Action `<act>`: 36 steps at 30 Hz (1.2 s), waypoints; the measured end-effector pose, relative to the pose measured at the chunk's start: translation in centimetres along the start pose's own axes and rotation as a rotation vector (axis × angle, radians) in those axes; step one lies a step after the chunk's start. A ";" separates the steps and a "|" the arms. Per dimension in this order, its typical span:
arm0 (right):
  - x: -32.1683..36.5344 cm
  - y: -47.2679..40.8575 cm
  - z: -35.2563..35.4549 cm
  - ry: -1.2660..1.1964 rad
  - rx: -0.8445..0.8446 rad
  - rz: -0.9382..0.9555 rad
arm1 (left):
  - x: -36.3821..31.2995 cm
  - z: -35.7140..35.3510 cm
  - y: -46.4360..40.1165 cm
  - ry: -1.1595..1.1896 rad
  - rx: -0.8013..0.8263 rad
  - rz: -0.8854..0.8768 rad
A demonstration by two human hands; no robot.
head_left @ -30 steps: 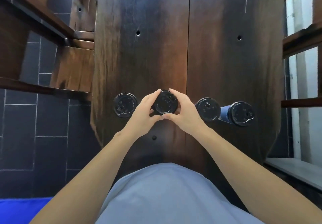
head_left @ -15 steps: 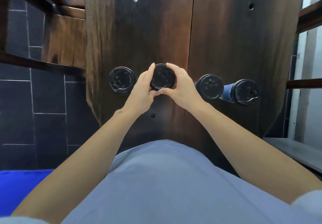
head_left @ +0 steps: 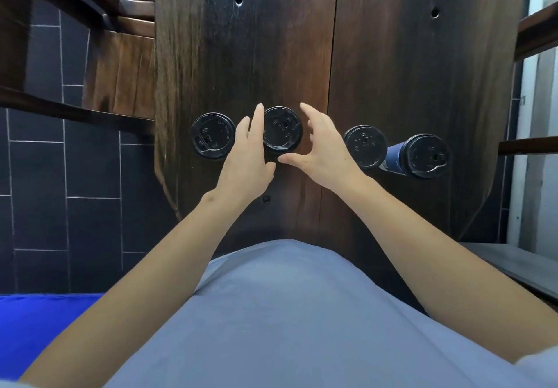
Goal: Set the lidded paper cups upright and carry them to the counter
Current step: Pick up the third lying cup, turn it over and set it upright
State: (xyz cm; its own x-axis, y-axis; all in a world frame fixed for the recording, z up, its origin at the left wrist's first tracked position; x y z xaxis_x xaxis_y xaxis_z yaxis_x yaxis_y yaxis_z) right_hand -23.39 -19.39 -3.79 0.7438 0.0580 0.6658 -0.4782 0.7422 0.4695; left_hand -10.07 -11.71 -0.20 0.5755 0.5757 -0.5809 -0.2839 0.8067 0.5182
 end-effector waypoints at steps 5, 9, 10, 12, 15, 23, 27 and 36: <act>-1.2 4.0 4.9 0.114 -0.202 0.069 | -4.1 1.4 3.3 -0.092 -0.141 -0.221; -4.0 6.6 8.1 0.167 -0.292 0.002 | -7.2 -0.8 3.6 0.067 -0.169 -0.434; -4.7 6.9 8.5 0.156 -0.286 -0.034 | -7.7 -2.0 3.3 0.103 -0.136 -0.430; -5.9 7.1 8.9 0.125 -0.270 -0.099 | -8.2 -4.4 2.5 0.164 -0.061 -0.378; -7.1 6.9 9.2 0.106 -0.199 -0.158 | -8.5 -7.5 0.9 0.200 0.044 -0.250; -8.6 5.3 8.3 0.044 0.003 -0.135 | -7.7 -11.2 -2.8 0.173 0.260 -0.119; -8.5 4.2 8.4 0.063 0.007 -0.102 | -7.0 -11.1 -3.6 0.183 0.241 -0.148; -7.5 2.0 7.1 0.022 -0.022 0.017 | -6.3 -8.8 -3.2 0.218 0.045 -0.224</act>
State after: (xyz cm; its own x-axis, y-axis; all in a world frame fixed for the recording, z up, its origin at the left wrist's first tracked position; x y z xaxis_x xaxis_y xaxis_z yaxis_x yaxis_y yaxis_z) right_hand -33.25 -23.02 -3.75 0.7461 0.0852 0.6603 -0.4803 0.7558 0.4452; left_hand -19.53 -16.80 -3.69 0.4407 0.4035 -0.8018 -0.1315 0.9126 0.3870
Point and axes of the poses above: each hand's wrist, its own y-axis away from the middle knuckle, its own z-axis out of the back of the hand, x = y × z, the point moved 6 cm from there along -y, towards the middle knuckle, and after that the axes turned 5 degrees about y, right-handed, at the moved point
